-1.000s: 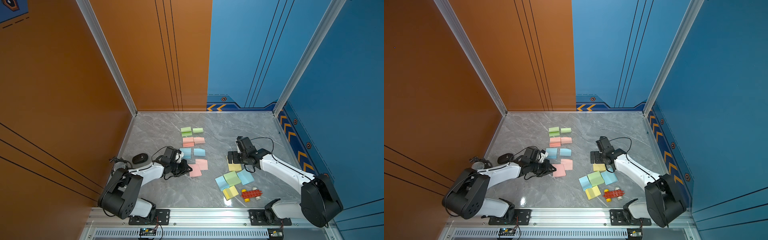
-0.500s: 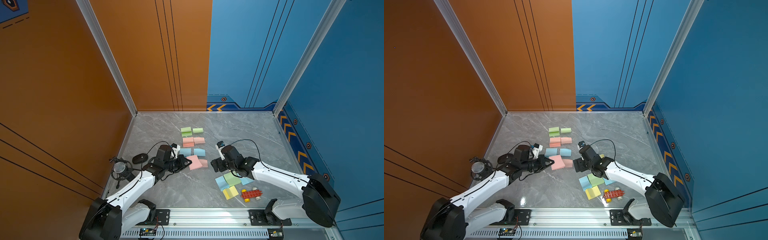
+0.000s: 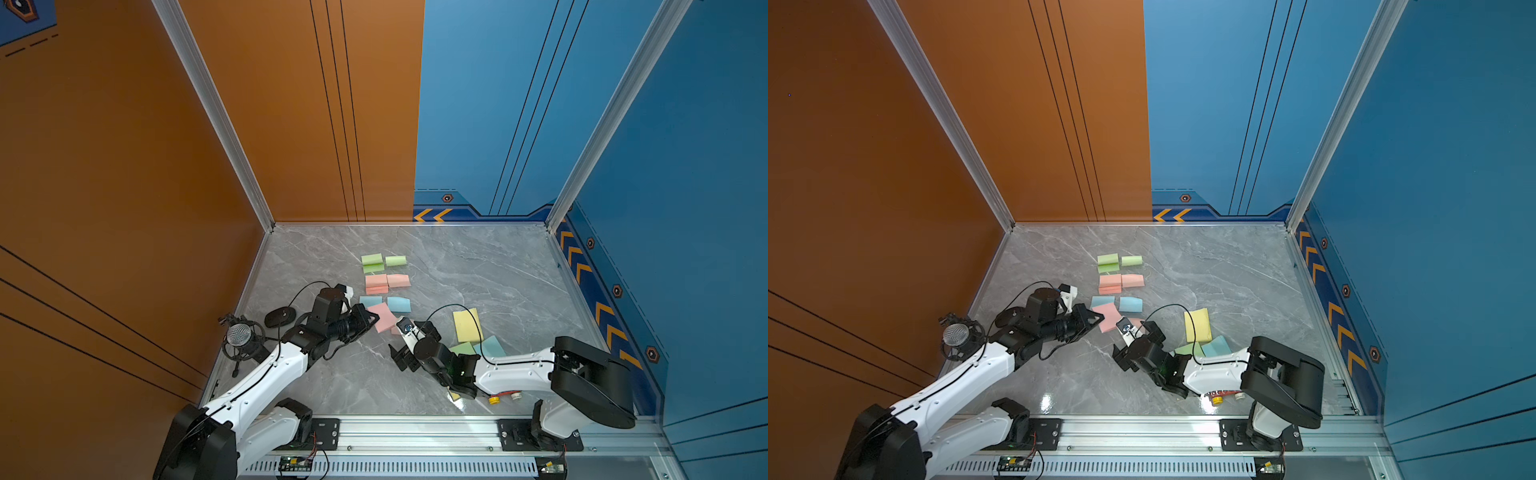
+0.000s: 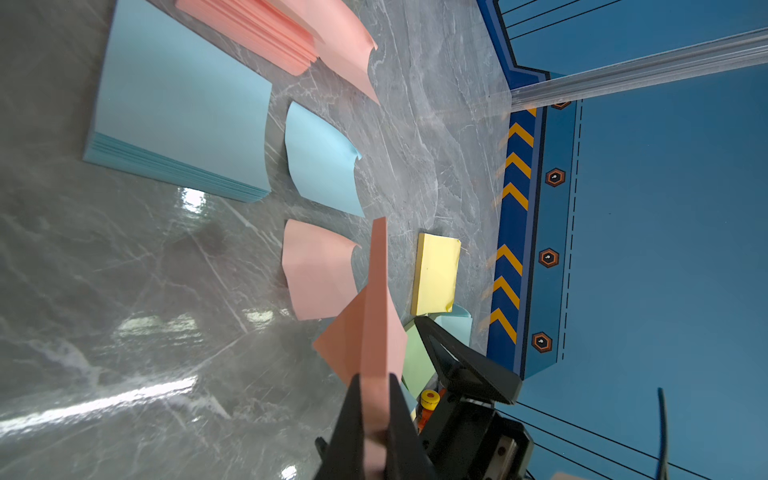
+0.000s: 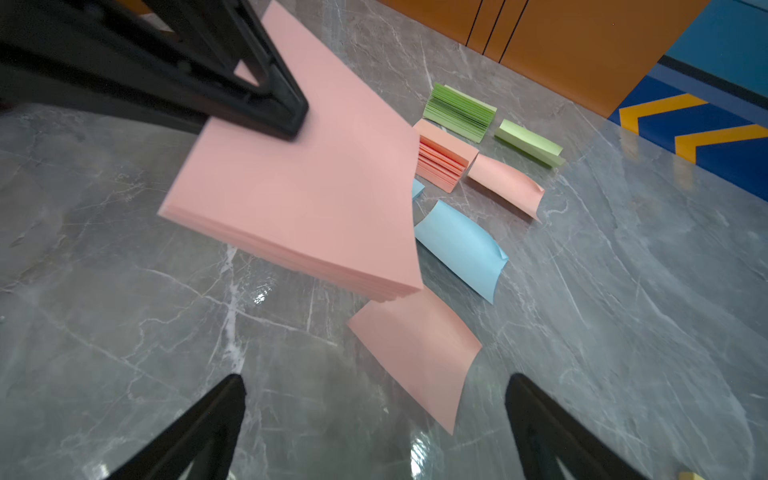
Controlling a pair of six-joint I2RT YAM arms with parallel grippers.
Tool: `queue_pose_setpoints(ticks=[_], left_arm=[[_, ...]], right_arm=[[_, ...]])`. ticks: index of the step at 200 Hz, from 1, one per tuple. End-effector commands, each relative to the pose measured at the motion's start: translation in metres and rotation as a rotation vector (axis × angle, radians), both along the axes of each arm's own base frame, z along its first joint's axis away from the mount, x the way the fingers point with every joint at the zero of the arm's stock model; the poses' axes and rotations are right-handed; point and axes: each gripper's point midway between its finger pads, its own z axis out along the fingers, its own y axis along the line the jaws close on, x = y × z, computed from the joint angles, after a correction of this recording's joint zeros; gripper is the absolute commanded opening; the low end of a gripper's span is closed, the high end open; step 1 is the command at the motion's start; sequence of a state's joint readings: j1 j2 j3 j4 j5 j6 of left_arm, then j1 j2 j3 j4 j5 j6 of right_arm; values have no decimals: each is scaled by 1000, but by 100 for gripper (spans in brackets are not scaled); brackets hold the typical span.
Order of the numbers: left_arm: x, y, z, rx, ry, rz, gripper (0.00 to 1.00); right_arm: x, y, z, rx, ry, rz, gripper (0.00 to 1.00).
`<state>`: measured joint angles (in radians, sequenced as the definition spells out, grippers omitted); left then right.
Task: Tear off pages from different memo pads
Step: Place the memo pad at the center of the board.
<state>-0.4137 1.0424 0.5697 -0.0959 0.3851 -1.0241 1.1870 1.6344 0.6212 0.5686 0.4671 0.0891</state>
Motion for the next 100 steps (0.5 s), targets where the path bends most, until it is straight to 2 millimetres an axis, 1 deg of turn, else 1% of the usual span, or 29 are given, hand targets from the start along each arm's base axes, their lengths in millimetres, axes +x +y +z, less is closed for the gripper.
queue_pose_setpoints(ticks=[1, 35, 55, 87, 100], left_arm=[[1, 2, 5, 1, -8, 27, 0], [-3, 4, -7, 13, 17, 29, 0], [-4, 5, -10, 17, 22, 28, 0], [-4, 5, -14, 25, 31, 22, 0], [-4, 6, -18, 29, 44, 17, 0]], right_arm=[[13, 15, 33, 85, -160, -78, 100], [22, 15, 39, 118, -203, -155, 100], [28, 14, 40, 131, -220, -194, 100], [37, 8, 36, 122, -234, -252, 100], [40, 1, 32, 93, -235, -265, 100]])
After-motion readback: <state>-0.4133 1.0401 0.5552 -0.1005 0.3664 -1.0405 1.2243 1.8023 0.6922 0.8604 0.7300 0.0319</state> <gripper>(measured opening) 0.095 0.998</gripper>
